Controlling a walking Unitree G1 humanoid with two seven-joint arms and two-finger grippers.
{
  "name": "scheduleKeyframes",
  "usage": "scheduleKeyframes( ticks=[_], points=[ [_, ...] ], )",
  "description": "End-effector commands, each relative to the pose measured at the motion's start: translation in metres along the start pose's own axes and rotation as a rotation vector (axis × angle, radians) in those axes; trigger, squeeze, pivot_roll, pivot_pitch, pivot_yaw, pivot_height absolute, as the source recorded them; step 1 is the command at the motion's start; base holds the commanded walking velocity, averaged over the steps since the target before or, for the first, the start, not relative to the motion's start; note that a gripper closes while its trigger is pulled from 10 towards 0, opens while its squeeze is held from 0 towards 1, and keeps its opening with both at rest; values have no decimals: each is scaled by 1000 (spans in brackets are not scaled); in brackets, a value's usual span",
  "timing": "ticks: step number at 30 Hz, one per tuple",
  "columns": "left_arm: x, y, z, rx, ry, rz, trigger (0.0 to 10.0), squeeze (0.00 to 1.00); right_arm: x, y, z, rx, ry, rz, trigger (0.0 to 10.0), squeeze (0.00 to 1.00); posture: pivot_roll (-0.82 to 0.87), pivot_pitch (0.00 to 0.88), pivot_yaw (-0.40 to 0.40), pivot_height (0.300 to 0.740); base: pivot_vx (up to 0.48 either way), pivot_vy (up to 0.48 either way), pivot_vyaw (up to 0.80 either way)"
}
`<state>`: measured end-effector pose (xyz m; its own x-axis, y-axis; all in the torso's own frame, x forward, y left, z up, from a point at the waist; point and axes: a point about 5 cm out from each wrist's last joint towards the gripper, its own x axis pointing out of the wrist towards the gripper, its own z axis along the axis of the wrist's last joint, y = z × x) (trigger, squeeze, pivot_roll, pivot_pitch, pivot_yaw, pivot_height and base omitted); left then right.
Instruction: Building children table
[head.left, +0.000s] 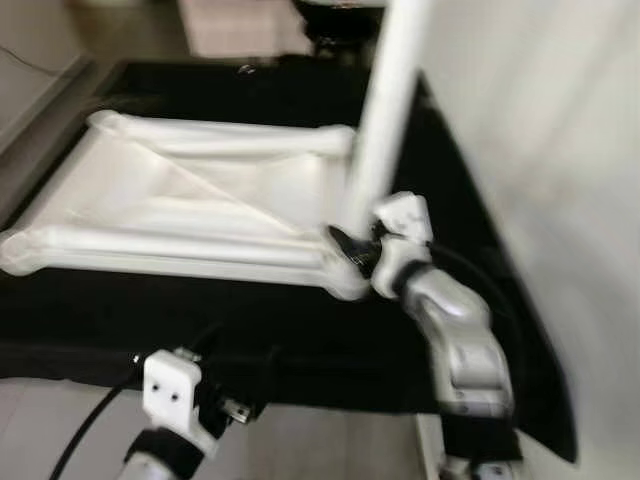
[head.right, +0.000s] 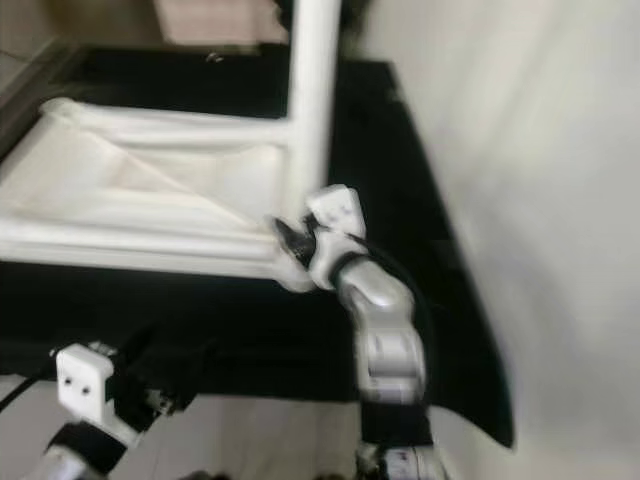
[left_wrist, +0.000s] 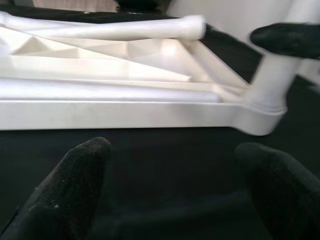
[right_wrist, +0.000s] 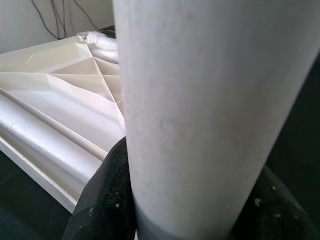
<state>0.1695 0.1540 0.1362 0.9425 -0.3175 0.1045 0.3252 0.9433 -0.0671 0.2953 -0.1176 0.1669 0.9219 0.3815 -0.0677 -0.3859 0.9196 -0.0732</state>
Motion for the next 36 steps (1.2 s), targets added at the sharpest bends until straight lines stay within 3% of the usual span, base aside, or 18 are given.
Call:
scheduleKeyframes(
  ticks=[1,4,5,9,10,12,13,14,15,19,20,21,22,23,24,31,32,36],
  points=[
    [4,-1,-3,-7,8,-30,10000,0,6,1,-34,56,163,-40,0,0,-56,110,-67,740,0,0,0],
    [6,-1,-3,-2,4,-29,10000,0,13,4,-25,58,148,-23,0,0,-59,103,-63,740,0,0,0],
    [6,1,-3,4,-1,-10,10000,0,13,14,-19,61,158,-21,10000,0,-51,97,-64,740,0,0,0],
    [6,4,-4,8,-4,8,10000,0,15,22,-11,67,154,-1,10000,0,-47,95,-67,740,0,0,0],
    [6,5,-4,9,-6,13,10000,0,18,30,-3,63,125,119,10000,1000,-50,91,-70,740,0,0,0],
    [6,5,-4,9,-6,13,10000,0,18,30,-3,63,125,119,10000,1000,-50,91,-70,740,0,0,0],
    [8,6,-4,8,-11,9,10000,0,21,47,13,13,50,396,10000,1000,-58,90,-73,740,0,0,0],
    [8,6,-4,8,-11,9,10000,0,21,47,13,13,50,396,10000,1000,-58,90,-73,740,0,0,0],
    [9,6,-4,7,-14,3,10000,0,21,56,19,-18,4,542,10000,1000,-55,90,-74,740,0,0,0],
    [11,4,-4,6,-16,-5,10000,0,26,61,28,-88,-54,745,10000,1000,-41,95,-73,740,0,0,0],
    [10,3,-3,6,-16,-6,10000,0,32,56,32,-120,-62,816,10000,894,-33,101,-74,740,0,0,0],
    [10,3,-3,6,-16,-6,10000,0,32,56,32,-120,-62,816,10000,894,-33,101,-74,740,0,0,0],
    [10,2,-3,6,-16,-5,10000,0,35,53,33,-145,-57,854,10000,690,-33,101,-74,740,0,0,0],
    [10,2,-3,6,-16,-5,10000,0,35,53,33,-145,-57,854,10000,690,-33,101,-74,740,0,0,0],
    [9,1,-3,5,-15,-5,10000,0,39,51,31,-190,-38,907,10000,0,-24,109,-76,740,0,0,0],
    [3,-6,-1,5,-15,-6,10000,0,48,50,26,-287,69,1124,10000,0,12,136,-94,740,0,0,0],
    [2,-7,-1,5,-14,-4,10000,0,51,50,26,-280,71,1138,0,0,17,146,-96,740,0,0,0],
    [1,-9,0,5,-14,-2,10000,0,55,50,26,-277,75,1156,0,0,23,152,-101,740,0,0,0]
  ],
)
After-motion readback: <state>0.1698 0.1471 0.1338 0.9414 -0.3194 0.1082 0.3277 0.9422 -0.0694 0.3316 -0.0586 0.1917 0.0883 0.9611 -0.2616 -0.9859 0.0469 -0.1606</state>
